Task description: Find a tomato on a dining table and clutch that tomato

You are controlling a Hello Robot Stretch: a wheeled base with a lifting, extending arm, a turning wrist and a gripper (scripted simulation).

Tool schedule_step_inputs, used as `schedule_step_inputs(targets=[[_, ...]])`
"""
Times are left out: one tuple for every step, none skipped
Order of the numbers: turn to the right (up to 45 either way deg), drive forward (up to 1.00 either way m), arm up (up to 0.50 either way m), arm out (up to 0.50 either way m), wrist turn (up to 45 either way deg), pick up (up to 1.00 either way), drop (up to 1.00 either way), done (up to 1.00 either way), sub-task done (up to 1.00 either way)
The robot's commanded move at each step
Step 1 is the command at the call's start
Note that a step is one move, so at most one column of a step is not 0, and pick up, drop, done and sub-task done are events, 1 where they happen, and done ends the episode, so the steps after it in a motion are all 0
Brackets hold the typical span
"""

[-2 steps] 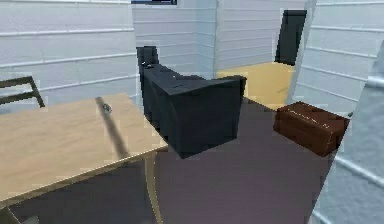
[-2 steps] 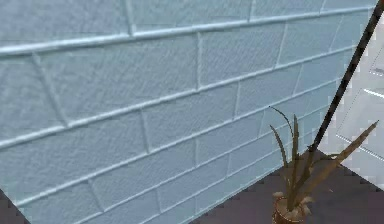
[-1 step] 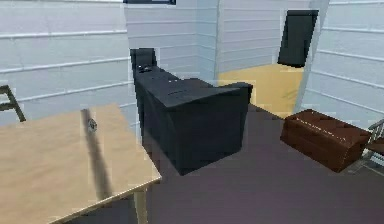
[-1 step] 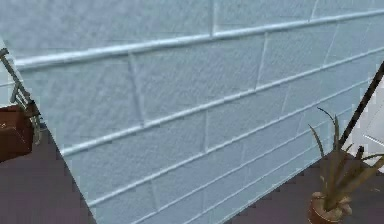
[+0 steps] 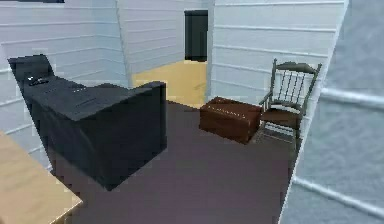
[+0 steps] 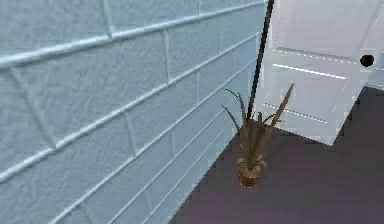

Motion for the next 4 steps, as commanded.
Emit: schedule_step_inputs(targets=[[0.0,1.0,0.0,0.0,0.0,0.0,0.0,0.0,0.0],[0.0,0.85,0.0,0.0,0.0,0.0,0.0,0.0,0.0],[-15.0,0.0,0.0,0.0,0.0,0.0,0.0,0.0,0.0],[0.0,0.2,0.0,0.0,0.0,0.0,0.0,0.0,0.0]])
